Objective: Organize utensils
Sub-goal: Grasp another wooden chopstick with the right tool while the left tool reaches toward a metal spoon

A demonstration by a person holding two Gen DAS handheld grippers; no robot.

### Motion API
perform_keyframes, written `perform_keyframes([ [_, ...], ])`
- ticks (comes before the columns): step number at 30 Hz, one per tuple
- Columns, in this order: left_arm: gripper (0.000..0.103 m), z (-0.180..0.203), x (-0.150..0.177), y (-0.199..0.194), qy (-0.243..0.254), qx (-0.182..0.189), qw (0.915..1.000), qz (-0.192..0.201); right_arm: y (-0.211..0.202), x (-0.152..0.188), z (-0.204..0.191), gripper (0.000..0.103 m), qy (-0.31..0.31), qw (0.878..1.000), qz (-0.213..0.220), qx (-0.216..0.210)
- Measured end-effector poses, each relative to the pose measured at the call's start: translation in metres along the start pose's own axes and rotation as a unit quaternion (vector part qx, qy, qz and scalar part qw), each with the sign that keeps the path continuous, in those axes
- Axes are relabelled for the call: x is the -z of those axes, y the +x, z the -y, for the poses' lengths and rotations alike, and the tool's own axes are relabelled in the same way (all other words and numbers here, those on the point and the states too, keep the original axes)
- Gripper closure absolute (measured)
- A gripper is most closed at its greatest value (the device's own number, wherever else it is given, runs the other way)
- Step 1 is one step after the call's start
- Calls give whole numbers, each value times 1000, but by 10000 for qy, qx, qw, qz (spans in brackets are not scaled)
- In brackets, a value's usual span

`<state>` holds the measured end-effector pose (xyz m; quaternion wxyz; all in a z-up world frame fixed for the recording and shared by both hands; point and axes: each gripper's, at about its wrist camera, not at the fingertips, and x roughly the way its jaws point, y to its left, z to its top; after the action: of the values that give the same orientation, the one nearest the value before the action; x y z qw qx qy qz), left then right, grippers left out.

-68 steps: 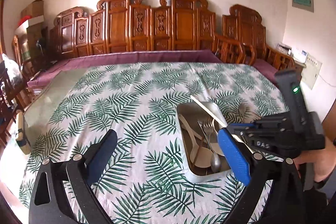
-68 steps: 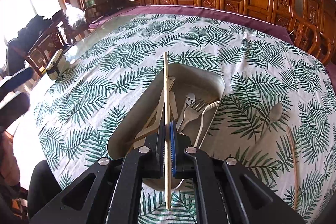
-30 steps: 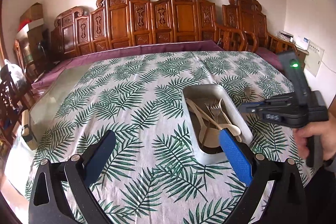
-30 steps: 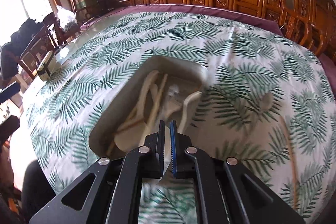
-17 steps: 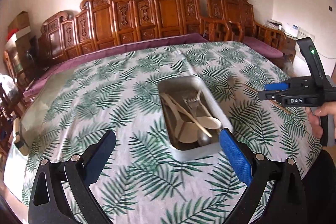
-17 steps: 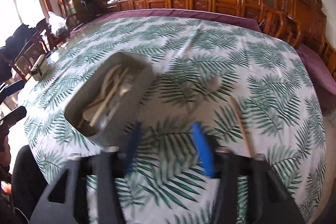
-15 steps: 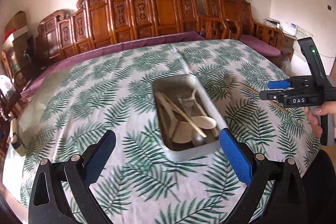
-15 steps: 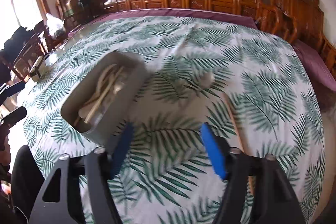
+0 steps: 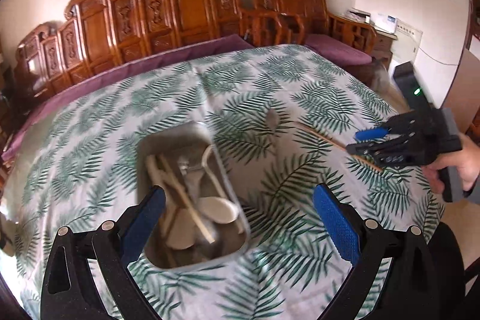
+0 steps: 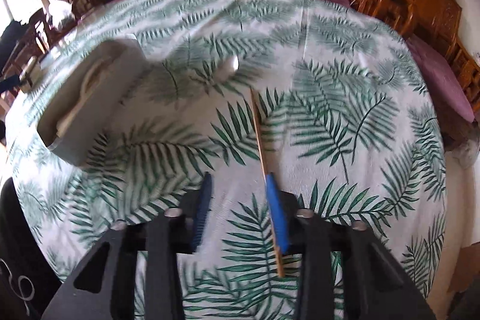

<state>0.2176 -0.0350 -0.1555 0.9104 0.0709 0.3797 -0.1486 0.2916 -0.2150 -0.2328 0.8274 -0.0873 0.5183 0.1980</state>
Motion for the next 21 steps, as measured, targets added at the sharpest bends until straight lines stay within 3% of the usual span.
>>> perform_keyframes([
  [6, 8, 14, -9, 25, 56, 172, 9996, -235, 21, 8, 12, 91, 26, 9997, -237, 3],
  [12, 8, 25, -18, 50, 75, 253, 9988, -403, 20, 13, 13, 102, -114, 9998, -105, 129],
  [15, 8, 30, -24, 62, 81, 268, 9985, -473, 20, 15, 10, 102, -238, 9994, -7, 266],
  [21, 8, 39, -36, 86, 98, 251, 9980, -572, 17, 20, 22, 102, 272, 9995, 174, 10],
])
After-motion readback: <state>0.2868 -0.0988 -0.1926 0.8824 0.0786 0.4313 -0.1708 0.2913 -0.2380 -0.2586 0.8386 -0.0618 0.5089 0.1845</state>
